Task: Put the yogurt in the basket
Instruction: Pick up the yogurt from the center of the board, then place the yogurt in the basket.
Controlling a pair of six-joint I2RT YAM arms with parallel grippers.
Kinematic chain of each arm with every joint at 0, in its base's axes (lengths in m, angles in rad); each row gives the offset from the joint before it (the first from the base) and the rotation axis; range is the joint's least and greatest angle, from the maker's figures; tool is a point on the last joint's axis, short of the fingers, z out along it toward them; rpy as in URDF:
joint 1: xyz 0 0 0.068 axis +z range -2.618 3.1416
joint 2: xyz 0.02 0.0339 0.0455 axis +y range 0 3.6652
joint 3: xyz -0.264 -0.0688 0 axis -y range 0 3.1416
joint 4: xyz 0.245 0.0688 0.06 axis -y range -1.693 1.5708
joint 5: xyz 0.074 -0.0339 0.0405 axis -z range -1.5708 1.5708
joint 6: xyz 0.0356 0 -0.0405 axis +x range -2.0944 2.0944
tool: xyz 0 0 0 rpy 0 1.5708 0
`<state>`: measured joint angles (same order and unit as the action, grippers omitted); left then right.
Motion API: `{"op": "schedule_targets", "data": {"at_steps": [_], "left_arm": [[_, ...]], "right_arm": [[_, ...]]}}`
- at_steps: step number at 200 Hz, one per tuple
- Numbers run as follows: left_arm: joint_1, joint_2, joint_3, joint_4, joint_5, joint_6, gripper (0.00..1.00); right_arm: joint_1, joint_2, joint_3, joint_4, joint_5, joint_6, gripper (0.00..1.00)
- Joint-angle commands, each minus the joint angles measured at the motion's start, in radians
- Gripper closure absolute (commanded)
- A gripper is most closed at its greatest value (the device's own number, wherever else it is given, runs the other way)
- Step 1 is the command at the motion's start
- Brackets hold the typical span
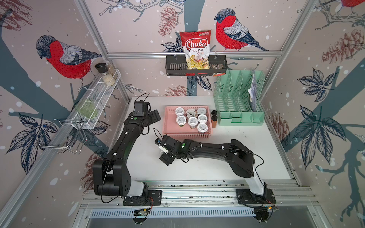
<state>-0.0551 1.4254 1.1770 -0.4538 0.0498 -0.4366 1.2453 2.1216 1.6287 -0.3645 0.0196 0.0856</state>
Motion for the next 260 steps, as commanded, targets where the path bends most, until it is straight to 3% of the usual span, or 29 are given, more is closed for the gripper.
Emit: {"op": "schedule_targets", "data": {"at_steps": [1,127,167,260], "left_arm": [[0.006,-0.007,0.005,0.025,-0.002,0.009,0.10],[0.029,-0.025,-0.002,0.027,-0.025,0.007,0.10],[0.049,-0.006,0.004,0.032,0.014,0.007,0.10],[0.055,0.004,0.004,0.034,0.015,0.006,0.10]], "right_arm": [[-0.004,-0.016,0.020,-0.027,0.014,0.009,0.20],[-0.145,-0.058,0.212,-0.205,-0.021,0.027,0.21],[-0.198,-0.055,0.272,-0.229,-0.040,0.019,0.20],[-0.291,0.116,0.489,-0.262,-0.063,0.004,0.20]]}}
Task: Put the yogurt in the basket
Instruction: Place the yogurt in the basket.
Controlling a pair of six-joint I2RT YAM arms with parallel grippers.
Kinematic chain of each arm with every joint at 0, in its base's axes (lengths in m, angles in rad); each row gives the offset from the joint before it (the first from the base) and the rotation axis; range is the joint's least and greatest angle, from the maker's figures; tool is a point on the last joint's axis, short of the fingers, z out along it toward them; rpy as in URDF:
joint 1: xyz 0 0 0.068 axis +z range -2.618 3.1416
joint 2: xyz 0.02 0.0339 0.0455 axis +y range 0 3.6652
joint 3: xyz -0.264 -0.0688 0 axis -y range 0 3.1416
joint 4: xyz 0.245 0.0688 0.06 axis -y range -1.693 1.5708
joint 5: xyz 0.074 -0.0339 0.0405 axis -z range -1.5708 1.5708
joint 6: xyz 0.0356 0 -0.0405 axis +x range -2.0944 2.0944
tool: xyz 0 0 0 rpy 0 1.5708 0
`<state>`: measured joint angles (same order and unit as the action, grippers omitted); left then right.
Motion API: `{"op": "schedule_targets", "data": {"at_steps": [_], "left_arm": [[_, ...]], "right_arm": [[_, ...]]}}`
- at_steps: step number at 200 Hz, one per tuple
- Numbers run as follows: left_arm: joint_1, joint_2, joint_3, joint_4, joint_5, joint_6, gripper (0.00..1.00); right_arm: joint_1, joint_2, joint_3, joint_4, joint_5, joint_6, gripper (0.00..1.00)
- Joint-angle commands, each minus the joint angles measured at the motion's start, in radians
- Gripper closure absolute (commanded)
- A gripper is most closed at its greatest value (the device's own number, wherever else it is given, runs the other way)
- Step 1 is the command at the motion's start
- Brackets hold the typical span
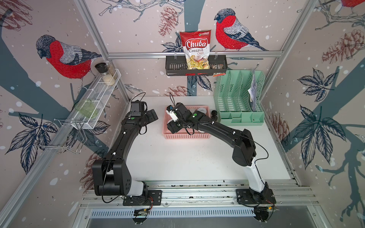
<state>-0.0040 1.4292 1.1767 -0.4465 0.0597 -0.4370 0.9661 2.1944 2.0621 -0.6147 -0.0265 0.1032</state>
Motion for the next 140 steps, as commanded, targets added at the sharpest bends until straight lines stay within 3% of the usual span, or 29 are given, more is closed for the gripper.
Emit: {"op": "schedule_targets", "data": {"at_steps": [1,82,140], "left_arm": [[0.004,0.000,0.004,0.027,0.005,0.007,0.10],[0.020,0.006,0.006,0.032,0.042,0.005,0.11],[0.026,-0.007,0.003,0.035,0.052,0.004,0.11]], "right_arm": [[-0.012,0.045,0.058,-0.011,-0.016,-0.014,0.20],[-0.024,0.197,0.173,0.018,0.018,-0.020,0.20],[-0.021,0.229,0.154,0.056,0.043,-0.012,0.20]]}}
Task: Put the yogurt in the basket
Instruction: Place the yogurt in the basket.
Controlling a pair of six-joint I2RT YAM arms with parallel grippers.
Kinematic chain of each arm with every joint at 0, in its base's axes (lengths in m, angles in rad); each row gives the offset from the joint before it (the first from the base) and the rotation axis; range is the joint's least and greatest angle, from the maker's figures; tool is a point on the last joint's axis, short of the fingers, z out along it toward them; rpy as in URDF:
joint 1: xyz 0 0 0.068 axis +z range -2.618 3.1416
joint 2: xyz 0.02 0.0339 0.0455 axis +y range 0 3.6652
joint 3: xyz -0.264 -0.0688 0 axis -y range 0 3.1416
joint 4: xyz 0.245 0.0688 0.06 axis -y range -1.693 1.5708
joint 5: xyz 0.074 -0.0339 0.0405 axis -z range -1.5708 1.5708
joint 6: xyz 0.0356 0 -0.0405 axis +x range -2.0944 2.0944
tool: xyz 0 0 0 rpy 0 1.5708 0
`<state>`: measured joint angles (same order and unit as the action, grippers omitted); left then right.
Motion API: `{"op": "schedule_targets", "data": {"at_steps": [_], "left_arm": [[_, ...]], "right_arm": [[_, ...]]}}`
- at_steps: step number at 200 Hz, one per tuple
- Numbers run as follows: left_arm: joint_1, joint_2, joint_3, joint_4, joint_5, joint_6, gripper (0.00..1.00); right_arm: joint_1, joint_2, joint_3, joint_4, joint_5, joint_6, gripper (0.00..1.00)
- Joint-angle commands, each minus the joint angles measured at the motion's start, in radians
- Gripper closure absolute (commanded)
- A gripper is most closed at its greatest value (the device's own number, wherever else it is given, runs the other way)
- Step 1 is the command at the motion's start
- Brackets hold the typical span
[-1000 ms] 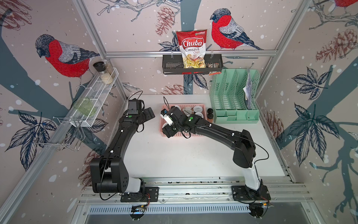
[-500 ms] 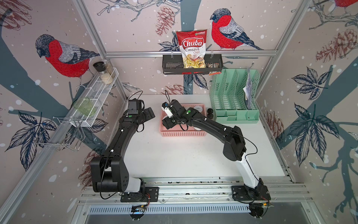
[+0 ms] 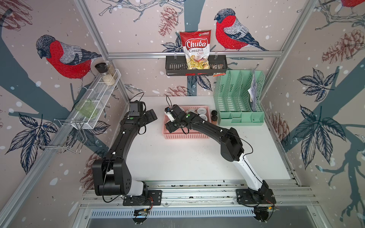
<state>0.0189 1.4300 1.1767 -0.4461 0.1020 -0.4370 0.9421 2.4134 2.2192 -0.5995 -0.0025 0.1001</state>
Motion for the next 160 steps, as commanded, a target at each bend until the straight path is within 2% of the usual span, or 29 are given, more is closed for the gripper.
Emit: {"op": "schedule_targets", "data": {"at_steps": [1,160], "left_arm": [[0.003,-0.008,0.003,0.034,0.010,0.004,0.11],[0.008,-0.021,0.001,0.035,0.010,0.004,0.11]], "right_arm": [[0.003,0.012,-0.003,0.041,0.019,-0.008,0.20],[0.006,0.052,0.003,0.041,0.015,-0.016,0.19]]}}
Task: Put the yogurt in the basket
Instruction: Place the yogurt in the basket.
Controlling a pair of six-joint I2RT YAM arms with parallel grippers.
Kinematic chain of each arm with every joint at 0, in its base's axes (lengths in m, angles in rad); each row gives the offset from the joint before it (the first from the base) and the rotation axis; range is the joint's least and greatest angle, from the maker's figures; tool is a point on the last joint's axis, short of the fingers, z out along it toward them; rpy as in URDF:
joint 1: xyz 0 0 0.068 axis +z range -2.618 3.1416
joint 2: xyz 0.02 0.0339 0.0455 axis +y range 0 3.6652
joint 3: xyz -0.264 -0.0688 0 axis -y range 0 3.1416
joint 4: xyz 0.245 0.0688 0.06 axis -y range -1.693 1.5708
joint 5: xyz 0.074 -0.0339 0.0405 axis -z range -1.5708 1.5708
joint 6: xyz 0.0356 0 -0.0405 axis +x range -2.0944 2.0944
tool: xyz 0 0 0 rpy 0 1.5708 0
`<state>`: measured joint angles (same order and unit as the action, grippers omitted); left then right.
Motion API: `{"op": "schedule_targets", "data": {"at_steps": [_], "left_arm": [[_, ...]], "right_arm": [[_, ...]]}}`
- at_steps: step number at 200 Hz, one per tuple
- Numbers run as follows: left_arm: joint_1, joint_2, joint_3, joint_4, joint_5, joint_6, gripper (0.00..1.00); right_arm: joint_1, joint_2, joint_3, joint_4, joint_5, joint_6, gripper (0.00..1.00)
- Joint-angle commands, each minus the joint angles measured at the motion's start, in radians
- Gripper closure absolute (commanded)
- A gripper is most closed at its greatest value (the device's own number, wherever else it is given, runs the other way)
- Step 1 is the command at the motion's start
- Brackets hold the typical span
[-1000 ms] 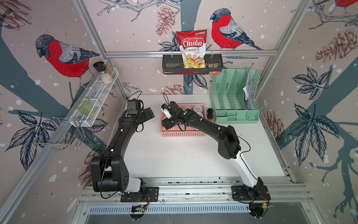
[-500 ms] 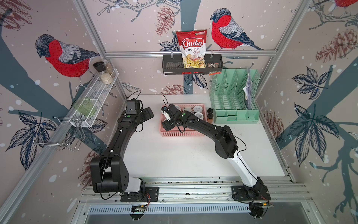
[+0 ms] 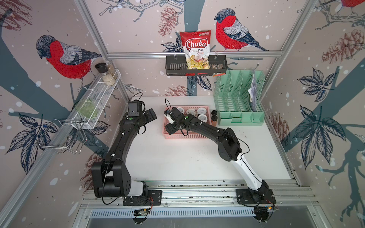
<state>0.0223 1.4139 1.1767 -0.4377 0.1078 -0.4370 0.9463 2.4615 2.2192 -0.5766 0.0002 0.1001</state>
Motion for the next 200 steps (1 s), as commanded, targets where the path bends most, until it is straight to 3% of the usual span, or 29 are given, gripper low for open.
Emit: {"op": "schedule_targets", "data": {"at_steps": [1,145,171,200], "left_arm": [[0.004,-0.004,0.001,0.026,0.004,0.004,0.11],[0.005,0.007,-0.001,0.037,0.028,0.006,0.11],[0.003,0.004,-0.015,0.060,0.050,0.017,0.10],[-0.011,-0.046,-0.036,0.113,0.030,0.038,0.05]], "right_arm": [[0.003,0.005,0.003,0.018,0.013,-0.016,0.19],[0.002,-0.017,0.025,-0.007,0.037,-0.026,0.16],[0.013,-0.083,0.066,-0.047,0.065,-0.027,0.14],[0.032,-0.248,-0.005,-0.006,0.110,-0.027,0.07]]}}
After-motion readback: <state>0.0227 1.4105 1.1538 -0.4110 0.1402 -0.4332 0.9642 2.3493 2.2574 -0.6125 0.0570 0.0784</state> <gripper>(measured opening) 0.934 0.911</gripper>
